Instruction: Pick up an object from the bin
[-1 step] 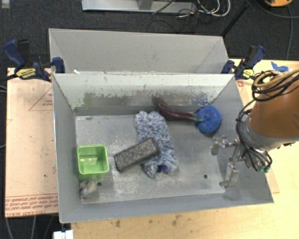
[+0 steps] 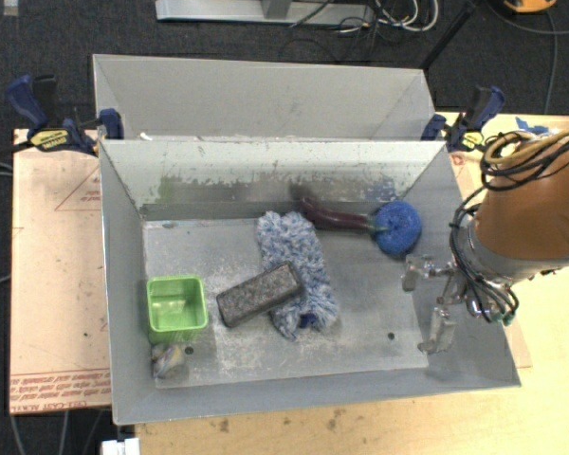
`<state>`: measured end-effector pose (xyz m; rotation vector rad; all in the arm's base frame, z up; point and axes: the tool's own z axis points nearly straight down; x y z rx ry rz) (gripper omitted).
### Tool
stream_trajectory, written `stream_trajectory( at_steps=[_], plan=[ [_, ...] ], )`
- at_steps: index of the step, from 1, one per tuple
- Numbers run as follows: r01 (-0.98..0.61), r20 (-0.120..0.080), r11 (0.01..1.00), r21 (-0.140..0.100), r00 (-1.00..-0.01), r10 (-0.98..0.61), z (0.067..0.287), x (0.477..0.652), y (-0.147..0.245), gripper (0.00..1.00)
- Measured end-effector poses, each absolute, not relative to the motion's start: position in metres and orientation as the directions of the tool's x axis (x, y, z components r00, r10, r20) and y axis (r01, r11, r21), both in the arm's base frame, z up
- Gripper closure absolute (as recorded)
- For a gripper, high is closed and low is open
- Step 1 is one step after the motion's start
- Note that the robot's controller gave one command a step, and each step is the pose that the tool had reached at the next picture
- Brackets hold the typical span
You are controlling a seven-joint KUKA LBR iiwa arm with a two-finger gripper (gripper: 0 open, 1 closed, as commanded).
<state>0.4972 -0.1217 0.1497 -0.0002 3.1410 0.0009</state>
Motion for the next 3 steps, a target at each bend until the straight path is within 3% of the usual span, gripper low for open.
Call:
stream_trajectory(
  at_steps=[1, 2, 3],
  plan=[
    [0.007, -0.001, 1.0, 0.0, -1.0, 0.007, 0.172, 0.535, -0.07, 0.0],
    [-0.028, 0.005, 1.0, 0.003, -1.0, -0.028, 0.224, 0.512, -0.057, 0.0],
    [-0.158, -0.018, 0.987, -0.005, -0.987, -0.158, 0.213, 0.543, -0.045, 0.0]
  ],
)
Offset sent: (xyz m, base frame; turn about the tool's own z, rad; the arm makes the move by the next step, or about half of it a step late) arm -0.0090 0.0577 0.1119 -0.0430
